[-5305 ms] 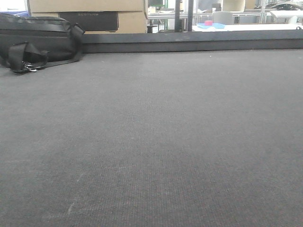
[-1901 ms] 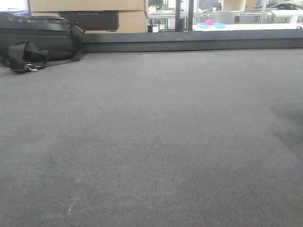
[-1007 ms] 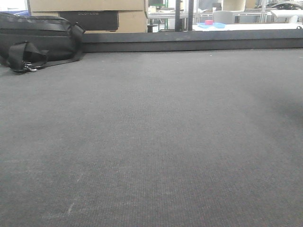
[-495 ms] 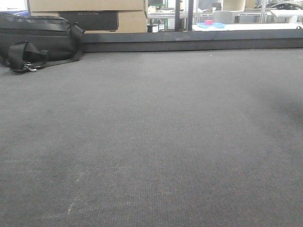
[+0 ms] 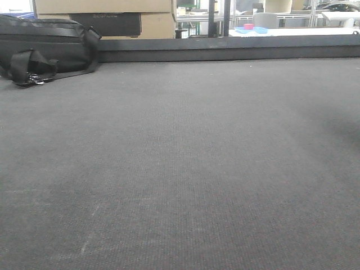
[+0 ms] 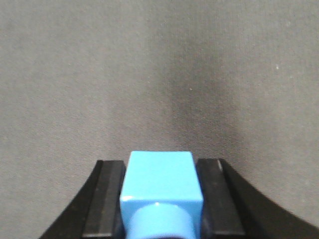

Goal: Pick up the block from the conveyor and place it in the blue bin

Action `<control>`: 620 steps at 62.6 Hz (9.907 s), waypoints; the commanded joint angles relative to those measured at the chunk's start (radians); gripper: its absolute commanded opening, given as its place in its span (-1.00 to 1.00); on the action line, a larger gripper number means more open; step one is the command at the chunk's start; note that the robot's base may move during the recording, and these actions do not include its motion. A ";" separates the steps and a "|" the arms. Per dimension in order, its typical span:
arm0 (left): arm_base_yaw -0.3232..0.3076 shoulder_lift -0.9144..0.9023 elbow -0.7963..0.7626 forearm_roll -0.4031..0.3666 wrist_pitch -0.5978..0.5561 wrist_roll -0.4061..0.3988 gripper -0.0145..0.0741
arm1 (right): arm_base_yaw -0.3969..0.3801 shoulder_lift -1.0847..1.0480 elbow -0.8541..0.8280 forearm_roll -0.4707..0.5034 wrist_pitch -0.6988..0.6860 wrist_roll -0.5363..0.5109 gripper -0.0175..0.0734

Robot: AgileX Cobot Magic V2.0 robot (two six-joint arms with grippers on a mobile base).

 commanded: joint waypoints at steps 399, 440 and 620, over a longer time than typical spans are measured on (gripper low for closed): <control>-0.091 -1.449 0.691 -0.215 -0.755 -0.076 -0.92 | 0.019 -1.136 0.672 -0.048 -0.675 -0.099 -0.97; -0.091 -1.449 0.691 -0.215 -0.755 -0.076 -0.92 | 0.019 -1.136 0.672 -0.048 -0.675 -0.099 -0.97; -0.091 -1.449 0.691 -0.215 -0.755 -0.076 -0.92 | 0.019 -1.136 0.672 -0.048 -0.675 -0.099 -0.97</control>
